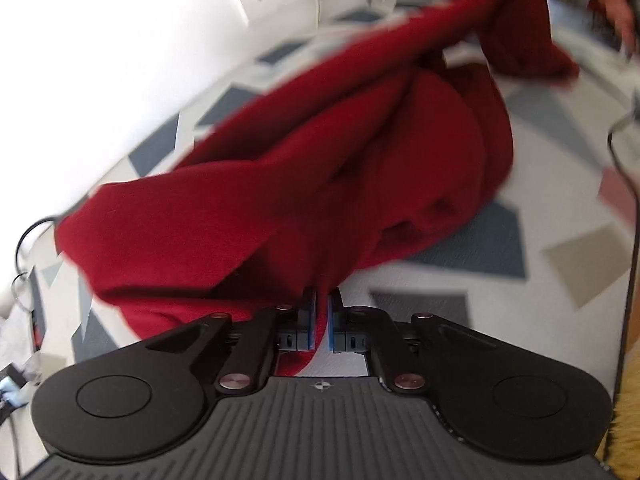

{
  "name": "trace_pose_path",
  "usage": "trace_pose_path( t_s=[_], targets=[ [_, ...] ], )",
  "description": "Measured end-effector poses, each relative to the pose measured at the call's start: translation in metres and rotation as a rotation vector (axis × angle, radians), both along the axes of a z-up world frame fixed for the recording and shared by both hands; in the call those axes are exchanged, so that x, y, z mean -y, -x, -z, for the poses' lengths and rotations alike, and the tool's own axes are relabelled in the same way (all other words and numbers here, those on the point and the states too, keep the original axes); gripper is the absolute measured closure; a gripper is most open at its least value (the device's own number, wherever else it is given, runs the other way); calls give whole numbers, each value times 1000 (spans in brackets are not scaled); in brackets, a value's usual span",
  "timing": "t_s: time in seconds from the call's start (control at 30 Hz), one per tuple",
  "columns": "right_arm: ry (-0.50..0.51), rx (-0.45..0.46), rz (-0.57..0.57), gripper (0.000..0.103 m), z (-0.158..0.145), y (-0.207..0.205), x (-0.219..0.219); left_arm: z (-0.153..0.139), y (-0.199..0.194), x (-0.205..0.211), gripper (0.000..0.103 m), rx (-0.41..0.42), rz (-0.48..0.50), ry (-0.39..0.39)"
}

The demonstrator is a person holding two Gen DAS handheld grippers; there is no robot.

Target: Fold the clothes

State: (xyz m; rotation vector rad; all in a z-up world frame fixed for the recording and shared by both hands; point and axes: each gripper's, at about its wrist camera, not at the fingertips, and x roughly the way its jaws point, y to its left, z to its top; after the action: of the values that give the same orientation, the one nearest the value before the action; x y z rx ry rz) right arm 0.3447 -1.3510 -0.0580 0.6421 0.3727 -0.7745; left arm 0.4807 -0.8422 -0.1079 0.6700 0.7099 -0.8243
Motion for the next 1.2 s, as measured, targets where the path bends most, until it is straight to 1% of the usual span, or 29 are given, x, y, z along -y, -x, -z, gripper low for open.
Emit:
trace_pose_path(
  t_s=[0.03, 0.1, 0.13, 0.23, 0.27, 0.3, 0.33, 0.37, 0.4, 0.47, 0.5, 0.53, 0.57, 0.63, 0.73, 0.8, 0.83, 0.87, 0.9, 0.93, 0.97, 1.07, 1.17, 1.2],
  targets=[
    [-6, 4, 17, 98, 1, 12, 3, -9, 3, -2, 99, 16, 16, 16],
    [-10, 46, 24, 98, -6, 27, 2, -37, 7, -10, 99, 49, 28, 84],
    [-12, 67, 27, 98, -10, 34, 1, -55, 8, -18, 99, 57, 16, 144],
    [-1, 126, -1, 97, -22, 37, 1, -113, 3, -47, 99, 82, -69, 373],
    [1, 122, -13, 97, -23, 31, 2, -127, -2, -54, 99, 89, -101, 428],
    [-5, 108, -27, 91, -23, 22, 3, -136, -9, -60, 100, 91, -133, 469],
    [-18, 82, -30, 82, -22, 14, 3, -145, -16, -66, 100, 93, -165, 510],
    [-39, 52, -29, 74, -19, 7, 3, -149, -22, -70, 100, 98, -194, 535],
    [-59, 20, -37, 65, -15, -1, 1, -150, -28, -70, 100, 106, -220, 541],
    [-82, -30, -73, 65, -9, -14, -4, -150, -36, -69, 101, 115, -258, 550],
    [-65, -37, -107, 65, -7, -17, -12, -149, -37, -69, 101, 109, -262, 556],
    [-47, -43, -141, 62, -7, -19, -19, -149, -37, -69, 101, 103, -264, 559],
    [-19, -46, -187, 60, -6, -21, -28, -148, -37, -69, 101, 104, -263, 553],
    [40, -52, -304, 50, -6, -20, -46, -145, -35, -69, 101, 114, -260, 524],
    [138, -111, -475, 43, 2, -22, -76, -130, -38, -70, 99, 131, -277, 455],
    [194, -169, -555, 42, 13, -21, -97, -117, -39, -70, 96, 136, -290, 399],
    [193, -195, -576, 42, 21, -20, -104, -109, -39, -70, 88, 133, -290, 368],
    [189, -219, -597, 42, 29, -18, -111, -100, -38, -70, 76, 129, -284, 333],
    [170, -236, -607, 42, 36, -17, -117, -90, -36, -71, 68, 133, -271, 296],
    [149, -247, -609, 42, 41, -14, -124, -81, -32, -72, 56, 141, -254, 258],
    [130, -249, -606, 42, 44, -11, -129, -71, -29, -72, 48, 147, -233, 223],
    [73, -252, -594, 41, 52, -3, -142, -44, -17, -75, 43, 153, -158, 123],
    [21, -216, -602, 26, 49, 0, -147, -21, -6, -77, 42, 162, -87, 13],
    [1, -206, -621, 17, 46, -1, -148, -14, -3, -75, 42, 176, -66, -22]
  ],
)
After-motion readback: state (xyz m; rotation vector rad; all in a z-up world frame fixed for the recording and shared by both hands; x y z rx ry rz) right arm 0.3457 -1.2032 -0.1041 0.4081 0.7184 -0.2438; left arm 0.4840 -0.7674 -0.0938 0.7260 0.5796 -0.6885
